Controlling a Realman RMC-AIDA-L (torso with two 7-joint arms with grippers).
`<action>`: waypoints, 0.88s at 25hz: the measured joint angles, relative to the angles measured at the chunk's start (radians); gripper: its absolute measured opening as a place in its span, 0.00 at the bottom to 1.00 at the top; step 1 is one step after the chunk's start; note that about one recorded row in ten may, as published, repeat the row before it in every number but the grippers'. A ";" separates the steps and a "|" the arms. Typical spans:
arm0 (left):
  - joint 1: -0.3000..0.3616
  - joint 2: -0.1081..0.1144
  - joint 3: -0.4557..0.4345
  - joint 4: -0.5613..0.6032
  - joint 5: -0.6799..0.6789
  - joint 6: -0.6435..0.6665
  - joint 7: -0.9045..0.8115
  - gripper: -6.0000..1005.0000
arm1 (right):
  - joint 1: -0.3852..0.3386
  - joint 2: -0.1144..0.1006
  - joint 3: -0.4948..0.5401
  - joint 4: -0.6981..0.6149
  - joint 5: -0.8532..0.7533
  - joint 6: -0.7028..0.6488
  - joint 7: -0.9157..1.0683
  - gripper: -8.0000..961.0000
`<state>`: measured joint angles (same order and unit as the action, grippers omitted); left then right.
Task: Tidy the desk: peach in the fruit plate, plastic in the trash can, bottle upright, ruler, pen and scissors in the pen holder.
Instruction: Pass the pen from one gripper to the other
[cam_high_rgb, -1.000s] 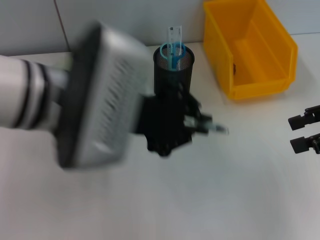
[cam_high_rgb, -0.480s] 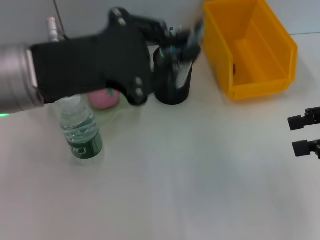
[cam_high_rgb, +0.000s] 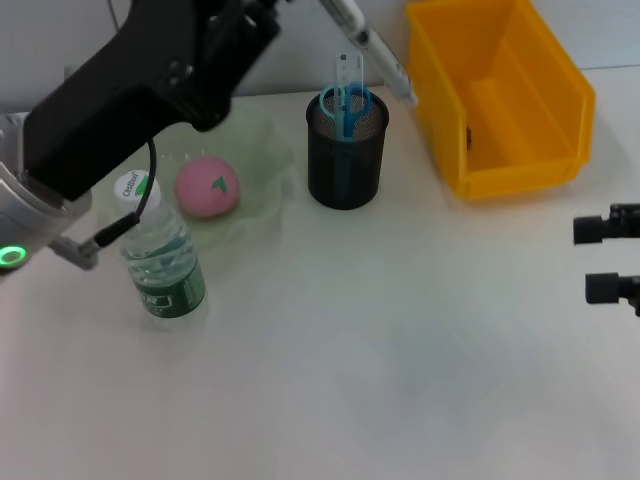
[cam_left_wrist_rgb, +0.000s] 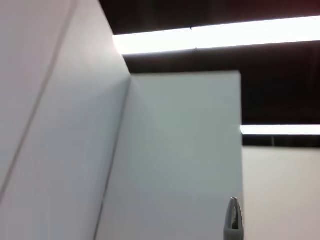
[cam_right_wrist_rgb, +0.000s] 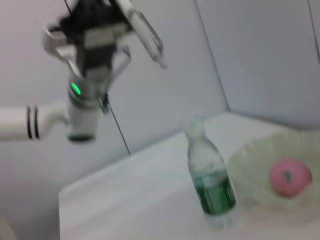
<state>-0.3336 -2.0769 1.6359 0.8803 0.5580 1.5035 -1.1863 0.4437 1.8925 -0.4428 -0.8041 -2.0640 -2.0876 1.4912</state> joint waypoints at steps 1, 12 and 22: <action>0.000 0.000 0.000 0.000 0.000 0.000 0.000 0.14 | 0.000 0.000 0.000 0.000 0.000 0.000 0.000 0.79; -0.094 -0.003 0.344 -0.336 -0.570 0.216 0.152 0.14 | -0.014 0.068 0.038 0.085 0.154 0.014 -0.164 0.79; -0.075 -0.003 0.523 -0.343 -0.926 0.175 -0.027 0.14 | 0.019 0.170 0.055 0.193 0.239 0.101 -0.445 0.79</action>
<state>-0.4090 -2.0800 2.1592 0.5376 -0.3680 1.6787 -1.2136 0.4629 2.0627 -0.3876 -0.6113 -1.8250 -1.9868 1.0464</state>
